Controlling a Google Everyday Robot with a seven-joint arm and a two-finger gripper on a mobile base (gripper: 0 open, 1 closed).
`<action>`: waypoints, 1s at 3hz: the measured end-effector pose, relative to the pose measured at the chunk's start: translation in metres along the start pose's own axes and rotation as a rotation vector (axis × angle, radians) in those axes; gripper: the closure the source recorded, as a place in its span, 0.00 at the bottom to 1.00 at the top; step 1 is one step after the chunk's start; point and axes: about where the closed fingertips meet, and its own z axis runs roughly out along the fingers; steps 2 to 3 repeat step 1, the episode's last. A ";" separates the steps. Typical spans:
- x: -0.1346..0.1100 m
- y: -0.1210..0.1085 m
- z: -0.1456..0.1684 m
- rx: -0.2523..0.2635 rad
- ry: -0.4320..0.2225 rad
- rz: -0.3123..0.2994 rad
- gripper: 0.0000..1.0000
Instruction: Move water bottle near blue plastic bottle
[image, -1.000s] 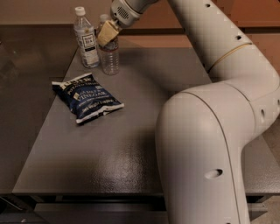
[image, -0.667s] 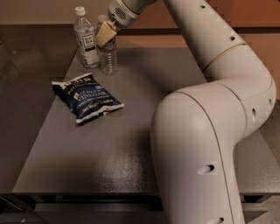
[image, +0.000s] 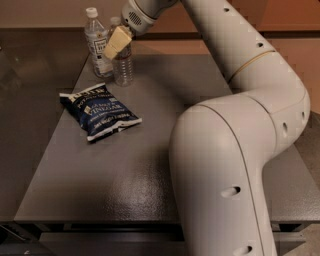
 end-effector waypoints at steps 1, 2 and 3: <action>0.000 0.000 0.000 0.000 0.000 0.000 0.00; 0.000 0.000 0.000 0.000 0.000 0.000 0.00; 0.000 0.000 0.000 0.000 0.000 0.000 0.00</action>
Offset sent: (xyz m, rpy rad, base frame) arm 0.0000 0.0000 0.0000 0.0000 0.0000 0.0000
